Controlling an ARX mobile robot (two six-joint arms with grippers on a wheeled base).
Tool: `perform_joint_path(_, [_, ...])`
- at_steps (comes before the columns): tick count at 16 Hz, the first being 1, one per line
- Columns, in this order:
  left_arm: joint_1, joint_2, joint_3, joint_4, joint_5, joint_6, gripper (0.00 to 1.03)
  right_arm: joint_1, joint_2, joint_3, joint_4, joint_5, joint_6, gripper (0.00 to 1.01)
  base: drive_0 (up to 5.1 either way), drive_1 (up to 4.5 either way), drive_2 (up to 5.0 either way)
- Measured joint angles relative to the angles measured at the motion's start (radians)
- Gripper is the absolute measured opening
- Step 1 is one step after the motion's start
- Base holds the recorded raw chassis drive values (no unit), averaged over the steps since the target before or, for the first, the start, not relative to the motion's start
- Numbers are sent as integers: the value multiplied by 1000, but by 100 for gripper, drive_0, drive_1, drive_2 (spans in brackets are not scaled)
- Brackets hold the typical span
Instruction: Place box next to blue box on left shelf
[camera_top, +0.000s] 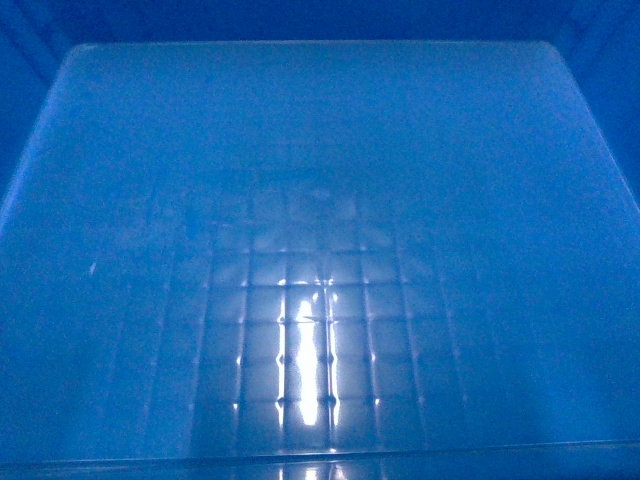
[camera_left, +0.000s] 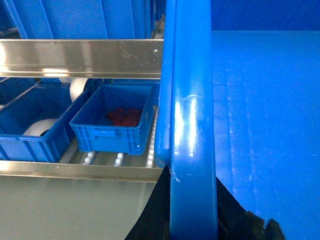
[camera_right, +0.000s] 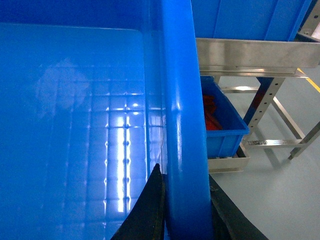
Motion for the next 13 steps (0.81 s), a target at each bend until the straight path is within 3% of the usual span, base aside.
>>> perform_joint_path(13, [0,0,0,-5,2,-1,9,0,0,0,-5,1,0,12,0,0,0])
